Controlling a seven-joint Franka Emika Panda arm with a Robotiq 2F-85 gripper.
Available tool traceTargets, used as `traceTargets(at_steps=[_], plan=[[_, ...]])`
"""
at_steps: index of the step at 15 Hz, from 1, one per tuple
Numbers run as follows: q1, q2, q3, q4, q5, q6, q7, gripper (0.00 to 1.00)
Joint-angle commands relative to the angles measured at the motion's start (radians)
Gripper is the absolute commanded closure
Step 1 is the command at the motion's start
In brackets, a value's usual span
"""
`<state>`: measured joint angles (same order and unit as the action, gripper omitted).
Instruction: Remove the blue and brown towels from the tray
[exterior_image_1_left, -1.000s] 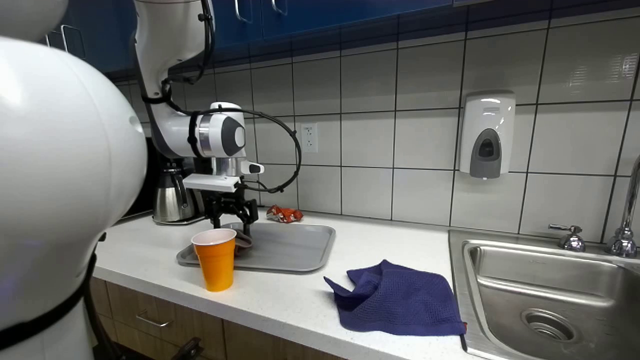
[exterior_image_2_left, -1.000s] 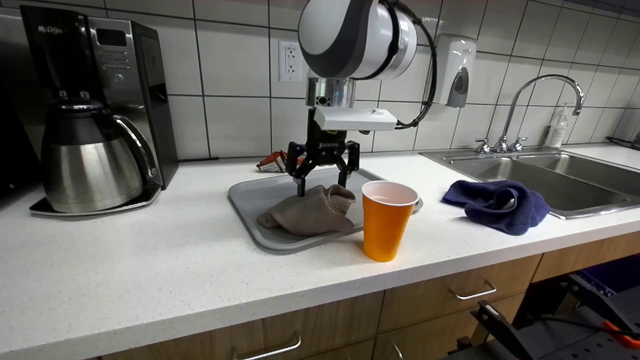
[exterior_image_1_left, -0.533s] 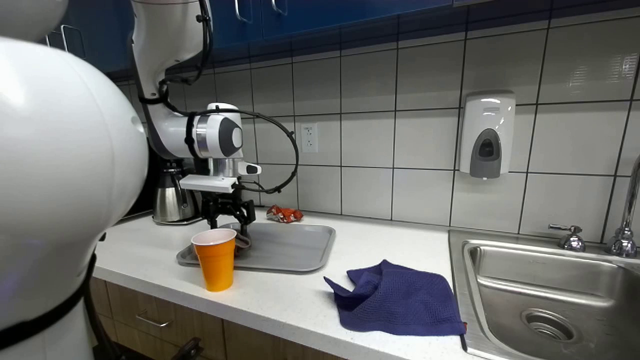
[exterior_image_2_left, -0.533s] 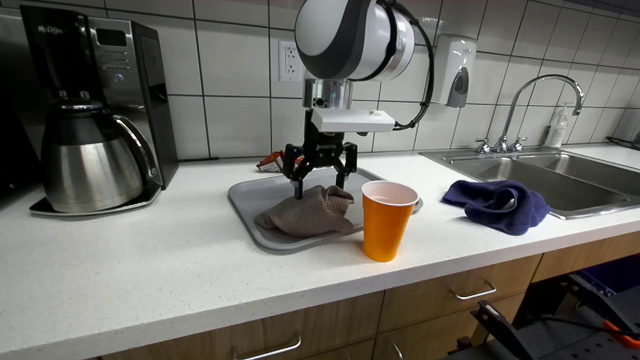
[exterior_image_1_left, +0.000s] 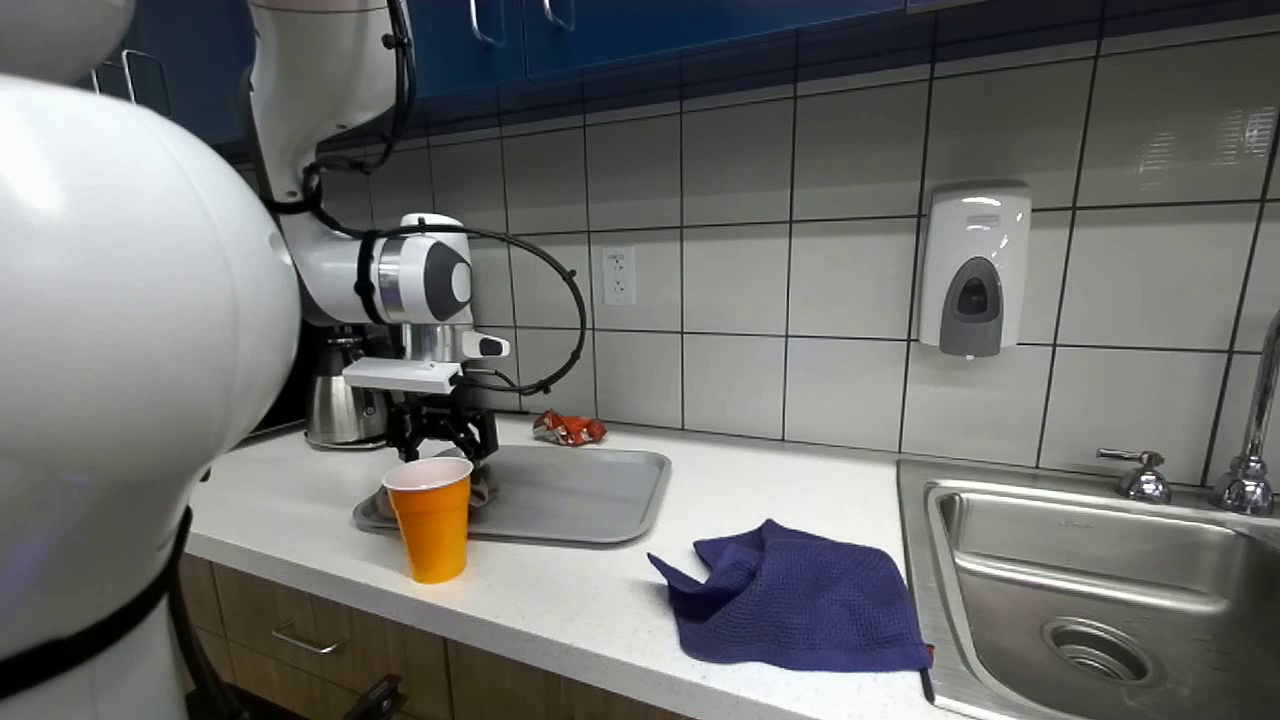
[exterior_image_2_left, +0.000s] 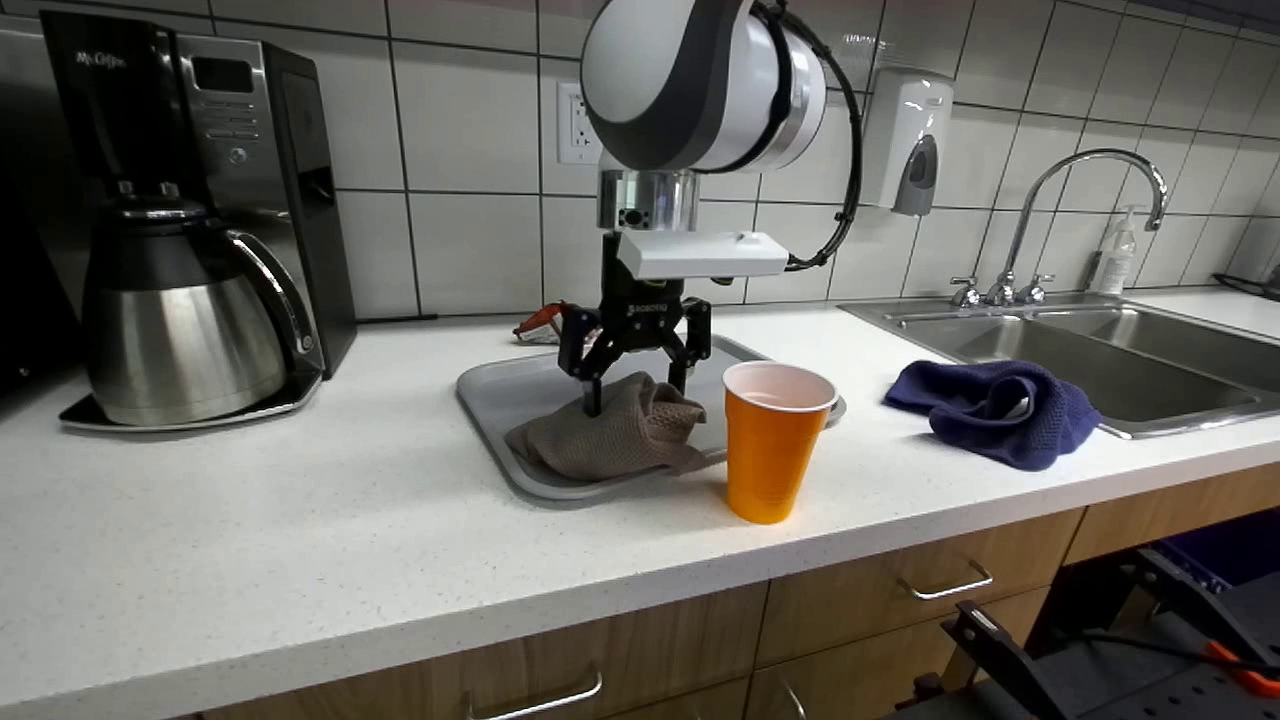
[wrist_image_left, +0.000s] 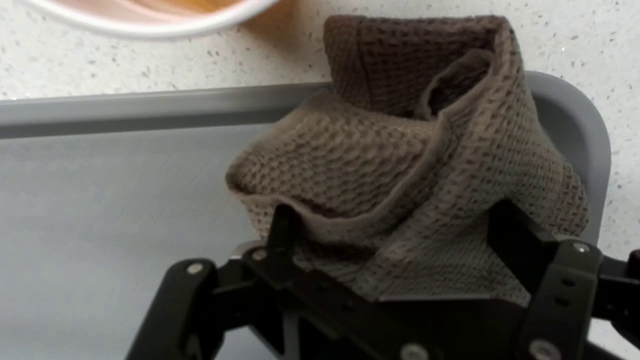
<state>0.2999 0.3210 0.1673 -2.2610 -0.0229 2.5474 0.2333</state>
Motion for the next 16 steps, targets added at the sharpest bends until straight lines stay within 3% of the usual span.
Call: traceTargets(at_steps=[1,2,11,12,16], plan=[[-0.003,-0.002,0.011,-0.009,0.002,-0.008,-0.010,0.25],[-0.003,0.000,0.013,-0.009,0.002,-0.009,-0.013,0.26],[0.000,0.006,0.017,-0.007,0.004,-0.007,-0.011,0.95],[0.000,0.007,0.017,-0.006,0.003,-0.009,-0.010,1.00],[0.003,-0.001,0.018,-0.004,0.001,-0.009,-0.009,0.98]])
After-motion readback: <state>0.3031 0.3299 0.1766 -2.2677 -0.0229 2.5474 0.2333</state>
